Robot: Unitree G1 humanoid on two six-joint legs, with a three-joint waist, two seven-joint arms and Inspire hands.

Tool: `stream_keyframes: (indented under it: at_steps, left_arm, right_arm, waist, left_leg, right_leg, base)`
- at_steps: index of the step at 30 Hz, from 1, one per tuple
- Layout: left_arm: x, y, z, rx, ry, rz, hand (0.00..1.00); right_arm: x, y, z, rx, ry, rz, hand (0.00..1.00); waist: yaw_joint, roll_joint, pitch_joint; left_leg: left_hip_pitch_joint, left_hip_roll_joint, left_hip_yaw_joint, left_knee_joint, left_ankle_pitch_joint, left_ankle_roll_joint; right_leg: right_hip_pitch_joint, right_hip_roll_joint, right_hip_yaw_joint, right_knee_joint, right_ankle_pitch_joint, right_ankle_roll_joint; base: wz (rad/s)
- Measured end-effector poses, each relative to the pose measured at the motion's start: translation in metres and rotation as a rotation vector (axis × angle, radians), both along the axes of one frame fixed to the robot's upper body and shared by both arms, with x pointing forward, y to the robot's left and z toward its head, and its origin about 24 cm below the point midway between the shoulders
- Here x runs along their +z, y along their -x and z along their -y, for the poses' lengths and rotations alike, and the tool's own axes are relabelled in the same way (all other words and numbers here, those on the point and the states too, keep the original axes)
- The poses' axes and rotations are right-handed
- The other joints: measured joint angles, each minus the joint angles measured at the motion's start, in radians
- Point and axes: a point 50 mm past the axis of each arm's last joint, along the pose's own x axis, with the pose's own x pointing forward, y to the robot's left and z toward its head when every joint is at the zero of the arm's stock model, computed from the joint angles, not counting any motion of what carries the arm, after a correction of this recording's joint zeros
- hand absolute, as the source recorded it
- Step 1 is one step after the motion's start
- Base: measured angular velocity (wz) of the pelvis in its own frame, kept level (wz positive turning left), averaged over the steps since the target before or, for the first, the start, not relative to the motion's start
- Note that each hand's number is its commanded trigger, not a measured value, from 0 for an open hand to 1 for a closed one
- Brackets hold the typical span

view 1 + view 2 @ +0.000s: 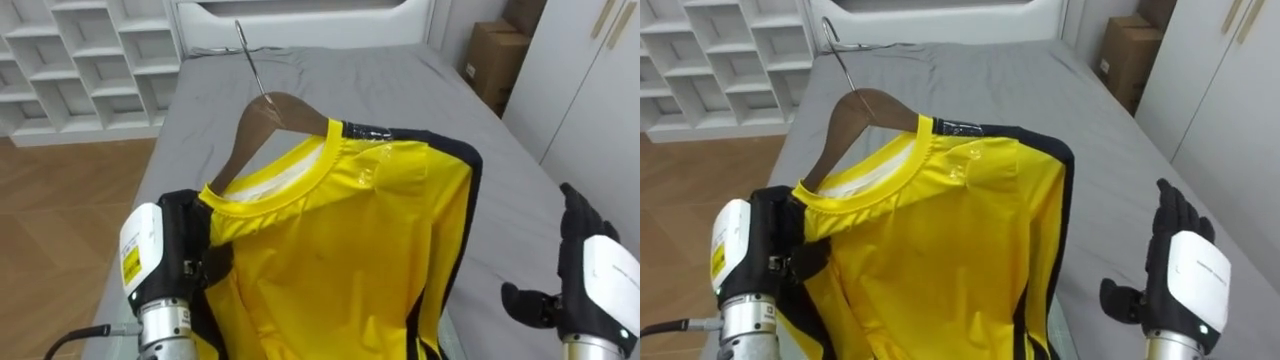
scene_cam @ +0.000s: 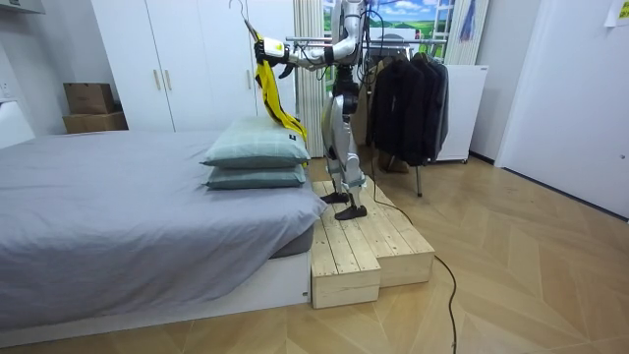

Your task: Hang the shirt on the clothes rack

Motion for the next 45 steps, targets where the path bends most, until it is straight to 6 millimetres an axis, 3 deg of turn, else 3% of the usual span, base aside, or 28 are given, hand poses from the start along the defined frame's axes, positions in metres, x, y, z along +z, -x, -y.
stream_keyframes:
  at_steps: [8,17,45]
  left_arm:
    - [-0.001,0.000,0.003,-0.010,0.006,-0.005,1.00]
    - [0.002,-0.001,0.008,-0.039,-0.005,0.002,1.00]
    - [0.011,0.002,0.029,-0.161,-0.274,0.060,1.00]
  right_arm:
    - [0.002,-0.002,-0.011,0.053,-0.008,0.003,0.00]
    - [0.026,-0.011,-0.021,0.122,-0.017,0.074,0.00]
    - [0.028,-0.014,-0.037,0.224,-0.075,0.031,0.00]
  waist:
    - [0.001,-0.001,0.0001]
    - [0.000,-0.006,0.0030]
    - [0.014,0.005,0.0027]
  left_leg:
    - [0.007,0.000,0.000,0.000,0.000,0.000]
    - [0.005,0.000,0.004,0.000,0.000,0.000]
    - [0.004,0.001,0.003,0.000,-0.002,-0.003]
  right_leg:
    - [0.006,-0.001,0.000,0.001,0.000,0.000]
    - [0.003,0.000,0.005,0.000,0.000,0.000]
    - [0.003,0.002,0.007,-0.002,0.000,0.000]
  base:
    - [0.00]
    - [0.00]
    - [0.00]
